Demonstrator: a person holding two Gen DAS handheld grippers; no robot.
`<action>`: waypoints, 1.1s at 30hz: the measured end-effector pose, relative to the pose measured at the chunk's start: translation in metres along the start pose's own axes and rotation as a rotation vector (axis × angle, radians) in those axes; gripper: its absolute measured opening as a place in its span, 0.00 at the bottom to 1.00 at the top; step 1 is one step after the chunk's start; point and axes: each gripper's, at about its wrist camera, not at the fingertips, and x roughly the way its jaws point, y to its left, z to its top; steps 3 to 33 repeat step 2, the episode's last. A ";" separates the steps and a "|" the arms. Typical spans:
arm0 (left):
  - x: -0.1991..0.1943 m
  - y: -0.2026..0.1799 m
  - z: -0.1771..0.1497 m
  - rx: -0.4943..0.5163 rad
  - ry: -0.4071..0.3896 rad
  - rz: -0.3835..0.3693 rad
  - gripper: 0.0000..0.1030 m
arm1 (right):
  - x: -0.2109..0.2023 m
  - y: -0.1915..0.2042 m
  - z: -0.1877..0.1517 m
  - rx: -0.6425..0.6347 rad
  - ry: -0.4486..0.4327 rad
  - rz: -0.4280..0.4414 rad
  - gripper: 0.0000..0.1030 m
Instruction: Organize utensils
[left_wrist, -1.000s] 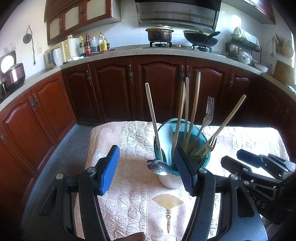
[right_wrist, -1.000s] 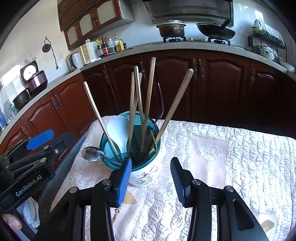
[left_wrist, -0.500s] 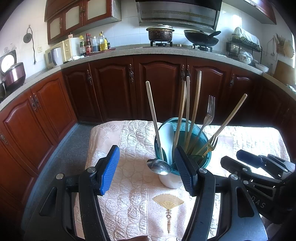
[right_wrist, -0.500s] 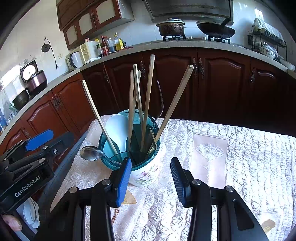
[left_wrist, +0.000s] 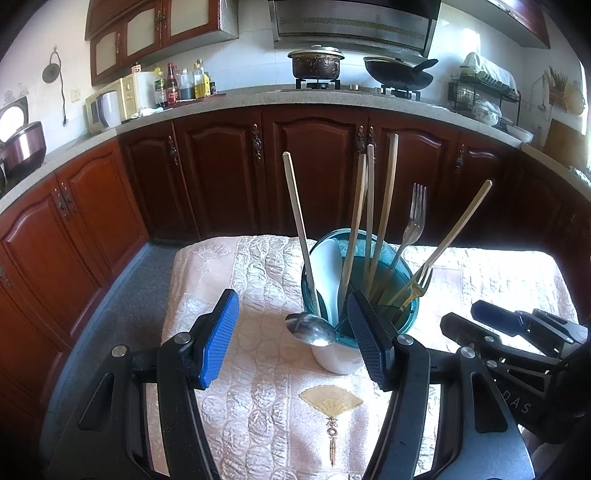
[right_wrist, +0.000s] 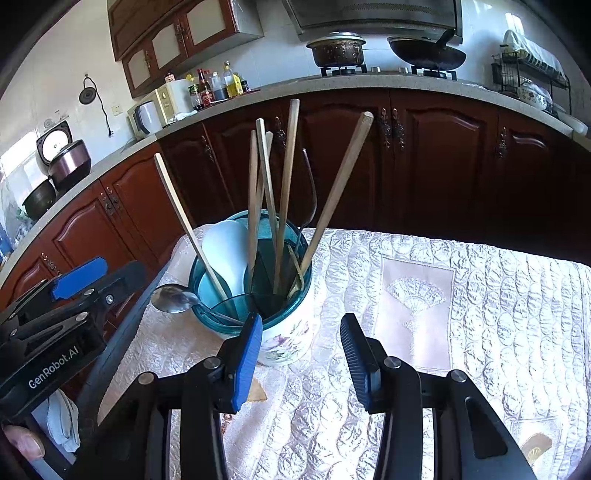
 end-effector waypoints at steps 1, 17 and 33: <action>0.000 0.000 0.000 0.002 -0.001 0.001 0.59 | 0.000 -0.002 0.000 0.000 -0.001 -0.002 0.41; 0.000 -0.001 0.000 0.001 -0.001 0.001 0.59 | -0.001 -0.005 -0.001 0.003 -0.005 -0.006 0.41; 0.000 -0.001 0.000 0.001 -0.001 0.001 0.59 | -0.001 -0.005 -0.001 0.003 -0.005 -0.006 0.41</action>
